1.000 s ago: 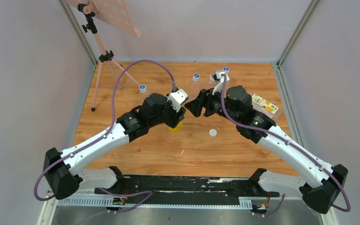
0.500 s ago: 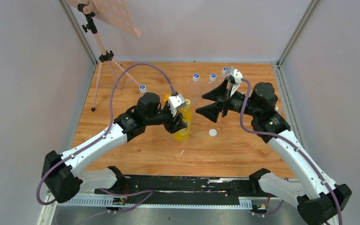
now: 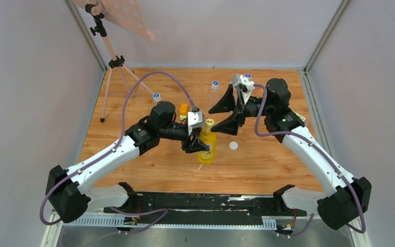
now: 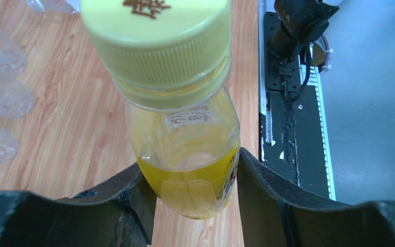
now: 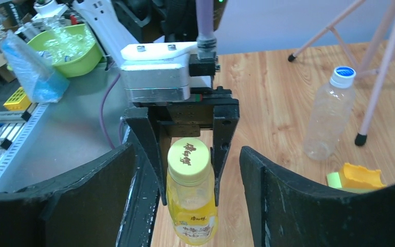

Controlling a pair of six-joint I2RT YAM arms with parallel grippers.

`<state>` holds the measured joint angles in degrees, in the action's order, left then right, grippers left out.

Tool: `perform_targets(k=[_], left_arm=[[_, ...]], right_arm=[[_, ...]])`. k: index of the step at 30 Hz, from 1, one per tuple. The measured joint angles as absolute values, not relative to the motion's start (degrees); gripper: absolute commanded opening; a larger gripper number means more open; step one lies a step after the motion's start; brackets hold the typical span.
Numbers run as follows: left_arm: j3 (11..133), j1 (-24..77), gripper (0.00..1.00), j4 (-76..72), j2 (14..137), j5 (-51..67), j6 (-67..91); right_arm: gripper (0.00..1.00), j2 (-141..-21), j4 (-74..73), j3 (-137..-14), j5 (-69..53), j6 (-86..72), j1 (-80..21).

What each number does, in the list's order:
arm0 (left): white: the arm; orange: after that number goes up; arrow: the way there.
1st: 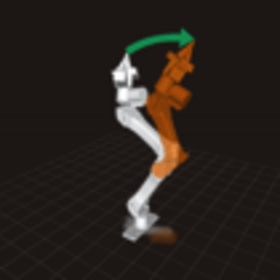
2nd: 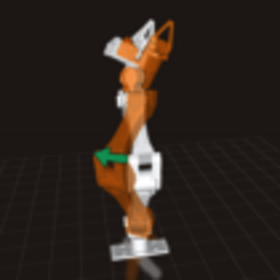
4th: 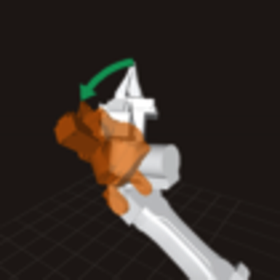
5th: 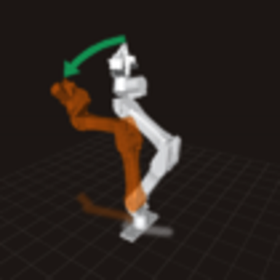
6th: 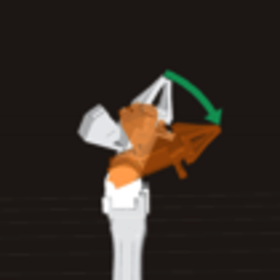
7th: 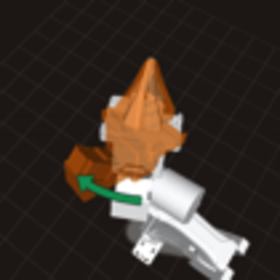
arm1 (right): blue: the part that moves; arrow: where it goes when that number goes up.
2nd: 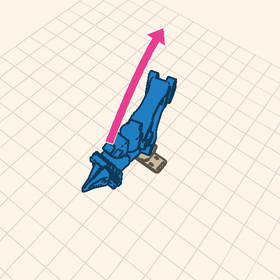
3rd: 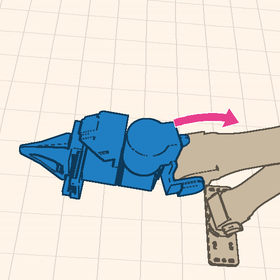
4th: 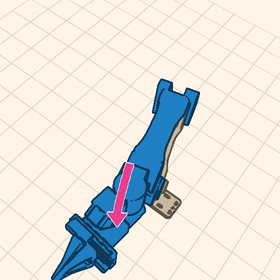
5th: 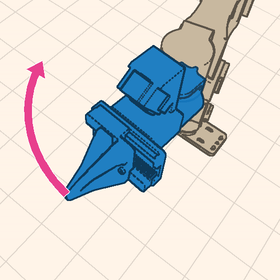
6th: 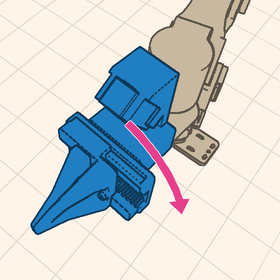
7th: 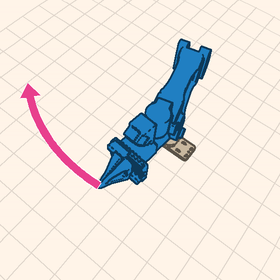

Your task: Screw on the bottle caps

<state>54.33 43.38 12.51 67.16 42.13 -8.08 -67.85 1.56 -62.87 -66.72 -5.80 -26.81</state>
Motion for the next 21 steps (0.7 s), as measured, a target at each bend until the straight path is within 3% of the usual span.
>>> perform_targets(k=[21], left_arm=[[55.02, 43.44, 0.00, 10.85, 67.13, 40.01, -7.01]], right_arm=[[0.70, -69.10, 4.54, -63.42, -73.56, -7.84, -26.81]])
